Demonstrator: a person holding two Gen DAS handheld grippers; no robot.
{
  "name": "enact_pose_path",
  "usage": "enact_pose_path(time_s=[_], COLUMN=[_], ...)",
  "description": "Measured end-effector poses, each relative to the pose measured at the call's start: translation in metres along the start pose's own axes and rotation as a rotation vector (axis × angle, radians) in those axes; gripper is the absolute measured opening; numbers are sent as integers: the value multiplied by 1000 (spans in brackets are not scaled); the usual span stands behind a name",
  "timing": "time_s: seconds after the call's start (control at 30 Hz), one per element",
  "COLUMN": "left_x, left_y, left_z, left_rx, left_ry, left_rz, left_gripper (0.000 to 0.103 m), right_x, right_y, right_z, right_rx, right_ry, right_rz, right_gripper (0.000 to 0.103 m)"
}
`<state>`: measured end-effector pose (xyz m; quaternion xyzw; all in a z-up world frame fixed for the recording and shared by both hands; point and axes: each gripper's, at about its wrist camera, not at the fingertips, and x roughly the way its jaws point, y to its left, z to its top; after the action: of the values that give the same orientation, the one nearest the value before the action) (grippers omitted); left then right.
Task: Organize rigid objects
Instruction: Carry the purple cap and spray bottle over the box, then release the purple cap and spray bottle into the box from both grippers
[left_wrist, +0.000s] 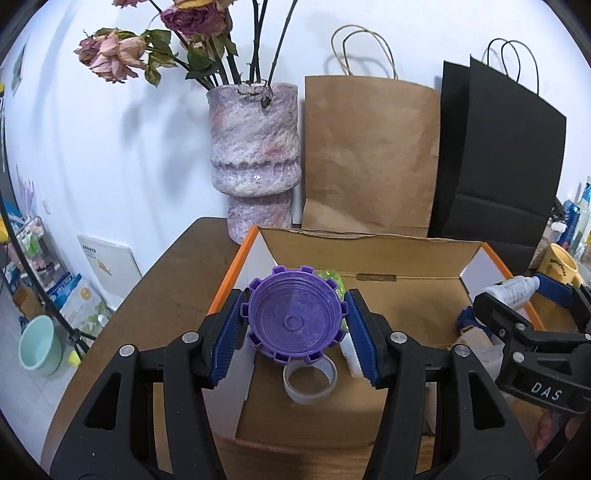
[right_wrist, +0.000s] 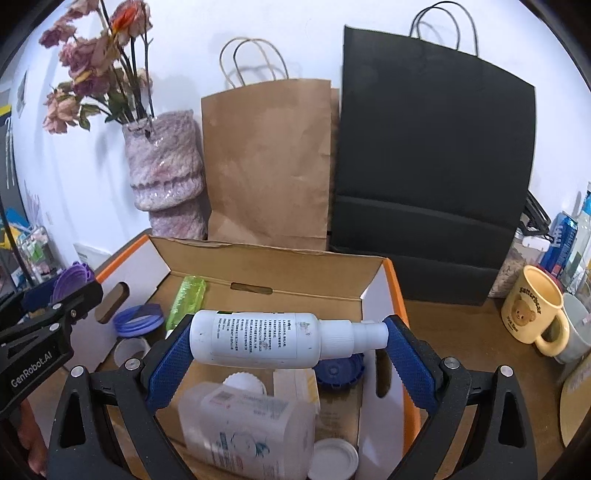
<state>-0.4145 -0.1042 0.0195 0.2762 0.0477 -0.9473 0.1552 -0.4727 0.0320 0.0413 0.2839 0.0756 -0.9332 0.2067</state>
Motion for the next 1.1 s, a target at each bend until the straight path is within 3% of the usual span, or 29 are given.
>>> enact_pose_path(time_s=[0.2,0.23,0.27,0.37,0.7,1.1], left_x=[17,17,17,10,1,-51], left_y=[2,2,2,7,11,9], left_z=[2,2,2,4,6,-7], left_rx=[10,16,18,5,-8,36], left_ry=[16,12,12,-28,-44,-118], left_rz=[0,-4,1,5,17,-24], left_gripper=[52,57,75,103,103,103], right_x=[12,11,10,5,-11,-64], right_y=[2,1,1,-2,-6,-4], right_z=[1,1,1,2,2,-15], right_rx=[-28,-30,-30,-18,-6,-15], right_ry=[0,-7,-11,-26,-67,-134], right_rz=[-20,-24,-25,-18,-29,-4], right_gripper=[103,103,103,103,103,103])
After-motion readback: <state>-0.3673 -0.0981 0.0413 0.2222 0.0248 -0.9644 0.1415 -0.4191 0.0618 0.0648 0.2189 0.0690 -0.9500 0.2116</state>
